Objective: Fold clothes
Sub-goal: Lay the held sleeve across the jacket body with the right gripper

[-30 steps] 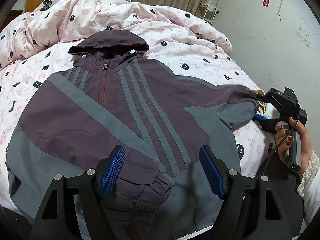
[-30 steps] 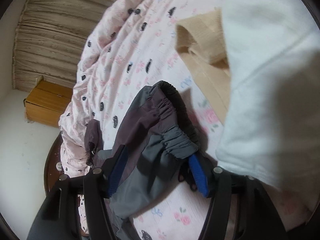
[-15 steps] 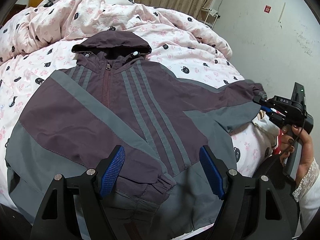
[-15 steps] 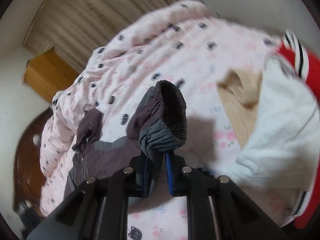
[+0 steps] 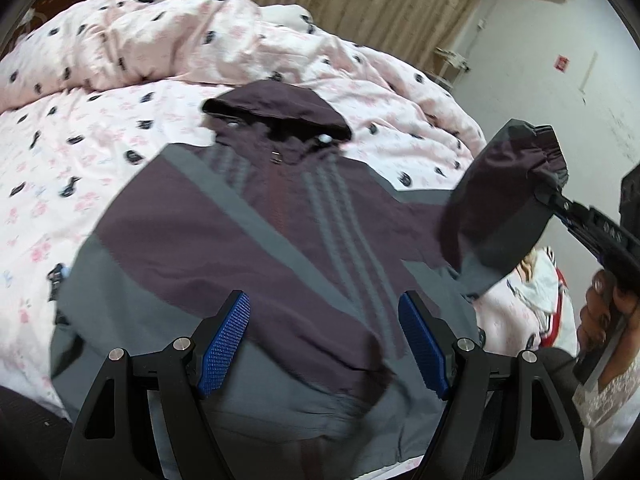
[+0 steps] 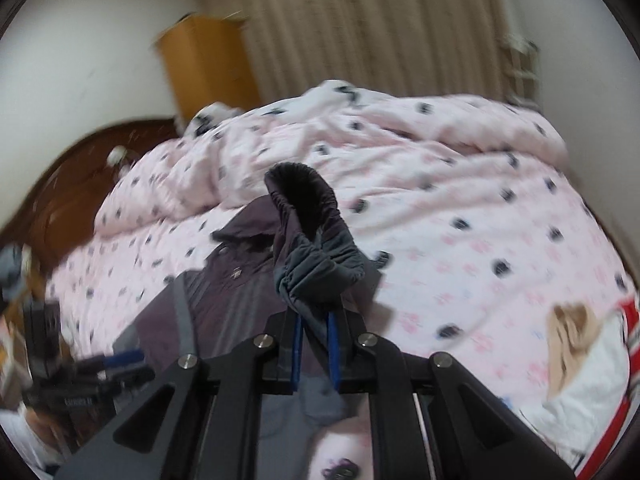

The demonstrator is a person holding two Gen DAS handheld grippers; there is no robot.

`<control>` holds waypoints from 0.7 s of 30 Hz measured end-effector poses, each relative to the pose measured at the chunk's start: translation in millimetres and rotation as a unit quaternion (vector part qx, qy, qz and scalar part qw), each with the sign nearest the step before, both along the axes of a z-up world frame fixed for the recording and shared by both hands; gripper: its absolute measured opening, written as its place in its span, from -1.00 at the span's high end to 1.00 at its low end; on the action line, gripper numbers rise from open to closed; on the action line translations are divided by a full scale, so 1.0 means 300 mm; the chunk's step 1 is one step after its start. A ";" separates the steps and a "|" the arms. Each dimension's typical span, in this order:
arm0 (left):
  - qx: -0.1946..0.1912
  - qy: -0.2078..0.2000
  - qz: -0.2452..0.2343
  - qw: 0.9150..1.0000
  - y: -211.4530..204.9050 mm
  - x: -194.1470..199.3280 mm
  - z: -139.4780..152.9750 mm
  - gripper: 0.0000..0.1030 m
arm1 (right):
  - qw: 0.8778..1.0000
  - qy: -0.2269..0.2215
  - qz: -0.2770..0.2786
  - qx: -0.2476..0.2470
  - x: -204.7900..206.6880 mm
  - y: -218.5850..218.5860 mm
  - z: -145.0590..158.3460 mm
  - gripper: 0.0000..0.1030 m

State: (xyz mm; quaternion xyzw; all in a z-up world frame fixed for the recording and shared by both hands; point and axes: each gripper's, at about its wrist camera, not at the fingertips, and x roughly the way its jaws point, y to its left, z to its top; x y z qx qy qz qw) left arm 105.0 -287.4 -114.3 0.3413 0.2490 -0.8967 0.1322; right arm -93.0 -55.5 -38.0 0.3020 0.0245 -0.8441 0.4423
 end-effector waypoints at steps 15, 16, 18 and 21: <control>0.011 -0.004 0.090 0.996 -0.199 0.160 -0.044 -0.41 | 0.978 0.107 0.161 0.079 0.401 -0.344 -0.028 0.80; 0.011 -0.004 0.093 0.996 -0.205 0.167 -0.046 -0.41 | 0.975 0.110 0.171 0.085 0.423 -0.356 -0.036 0.80; 0.011 -0.004 0.097 0.995 -0.215 0.178 -0.049 -0.41 | 0.970 0.114 0.189 0.098 0.463 -0.381 -0.063 0.80; 0.013 -0.003 0.103 0.995 -0.228 0.190 -0.052 -0.41 | 0.964 0.116 0.210 0.115 0.506 -0.407 -0.107 0.80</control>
